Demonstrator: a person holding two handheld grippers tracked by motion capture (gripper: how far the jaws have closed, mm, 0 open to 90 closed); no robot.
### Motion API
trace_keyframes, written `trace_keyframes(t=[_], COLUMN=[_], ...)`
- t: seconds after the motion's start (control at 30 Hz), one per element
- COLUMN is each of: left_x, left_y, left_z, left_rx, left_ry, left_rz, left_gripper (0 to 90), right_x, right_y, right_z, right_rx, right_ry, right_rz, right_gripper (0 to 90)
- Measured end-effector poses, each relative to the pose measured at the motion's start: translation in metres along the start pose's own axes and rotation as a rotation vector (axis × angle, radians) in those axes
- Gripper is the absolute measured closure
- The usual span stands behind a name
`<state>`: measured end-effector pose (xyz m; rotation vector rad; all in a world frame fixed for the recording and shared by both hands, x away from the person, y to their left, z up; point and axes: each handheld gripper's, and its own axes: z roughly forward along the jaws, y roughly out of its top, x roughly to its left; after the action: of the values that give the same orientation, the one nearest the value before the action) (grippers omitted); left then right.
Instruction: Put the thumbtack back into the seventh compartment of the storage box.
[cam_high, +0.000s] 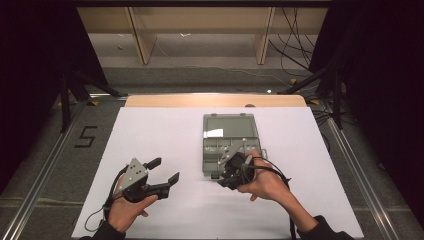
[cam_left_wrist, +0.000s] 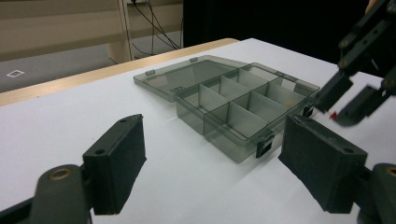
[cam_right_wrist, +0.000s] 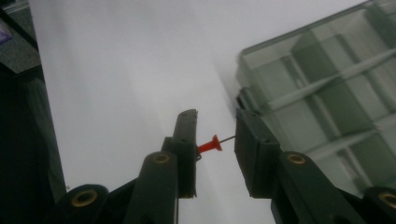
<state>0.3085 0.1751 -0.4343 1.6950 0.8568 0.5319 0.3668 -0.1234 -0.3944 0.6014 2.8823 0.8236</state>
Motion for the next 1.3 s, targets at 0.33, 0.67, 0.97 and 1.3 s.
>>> trace_keyframes(t=[0.33,0.67,0.97,1.3], left_x=[0.000,-0.001,-0.001,0.000], left_y=[0.000,0.000,0.000,0.000], left_z=[0.000,0.000,-0.001,0.000], left_rx=[-0.001,0.008,0.004,-0.002], left_ry=[-0.001,0.003,0.001,-0.006], left_rz=[0.002,0.009,0.004,0.009], left_gripper=[21.2,21.2,21.2,21.2], right_x=[-0.029,-0.052,-0.069,-0.081], right_y=[-0.017,-0.035,-0.047,-0.056], right_z=[-0.033,-0.043,-0.049,-0.048], right_rx=[-0.022,-0.011,-0.004,0.009], right_ry=[-0.062,-0.103,-0.143,-0.164], right_rz=[0.078,0.145,0.194,0.225], right_gripper=[70.3,70.3,70.3,70.3])
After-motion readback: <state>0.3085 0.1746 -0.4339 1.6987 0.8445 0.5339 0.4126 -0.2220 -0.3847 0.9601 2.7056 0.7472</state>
